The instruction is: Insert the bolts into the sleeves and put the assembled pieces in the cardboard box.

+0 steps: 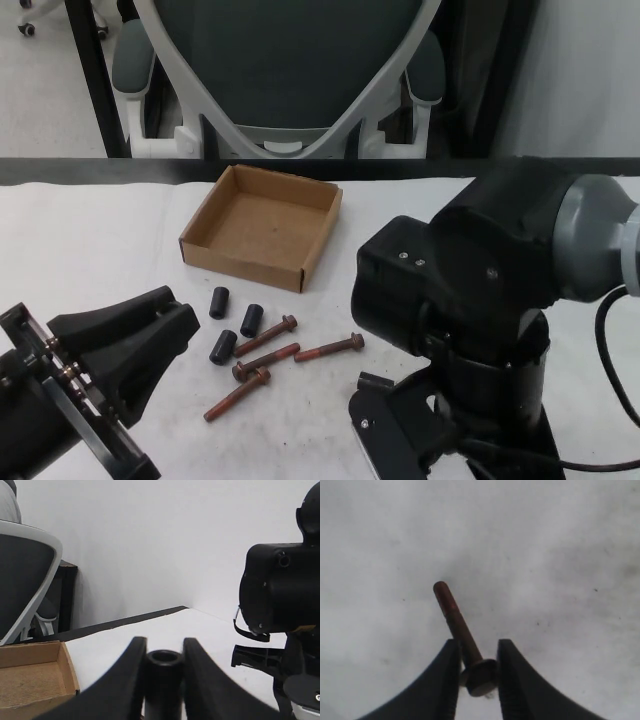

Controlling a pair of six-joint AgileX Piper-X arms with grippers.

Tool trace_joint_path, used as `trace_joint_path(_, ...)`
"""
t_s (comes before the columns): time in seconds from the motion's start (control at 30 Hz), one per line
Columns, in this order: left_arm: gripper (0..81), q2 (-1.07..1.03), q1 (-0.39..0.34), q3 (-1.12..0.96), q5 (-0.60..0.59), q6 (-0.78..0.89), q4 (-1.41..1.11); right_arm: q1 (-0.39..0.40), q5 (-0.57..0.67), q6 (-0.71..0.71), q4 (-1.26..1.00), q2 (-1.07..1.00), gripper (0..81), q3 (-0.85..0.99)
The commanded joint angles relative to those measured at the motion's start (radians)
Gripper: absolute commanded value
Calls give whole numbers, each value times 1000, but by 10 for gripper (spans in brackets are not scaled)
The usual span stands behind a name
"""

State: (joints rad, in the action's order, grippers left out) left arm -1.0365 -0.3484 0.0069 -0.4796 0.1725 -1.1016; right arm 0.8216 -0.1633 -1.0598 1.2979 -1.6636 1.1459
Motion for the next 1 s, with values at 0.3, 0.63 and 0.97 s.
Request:
trace_joint_path(0.3, 4, 10, -1, -7, -23, -19, -40, -1, -221, 167, -188, 16, 115, -1)
trace_joint_path(0.63, 4, 10, -1, -7, -23, -17, -40, -1, -447, 398, -276, 16, 538, -1)
trace_joint_path(0.97, 4, 10, -1, -7, -23, -15, -37, -73, -504, 826, -309, 16, 449, -1)
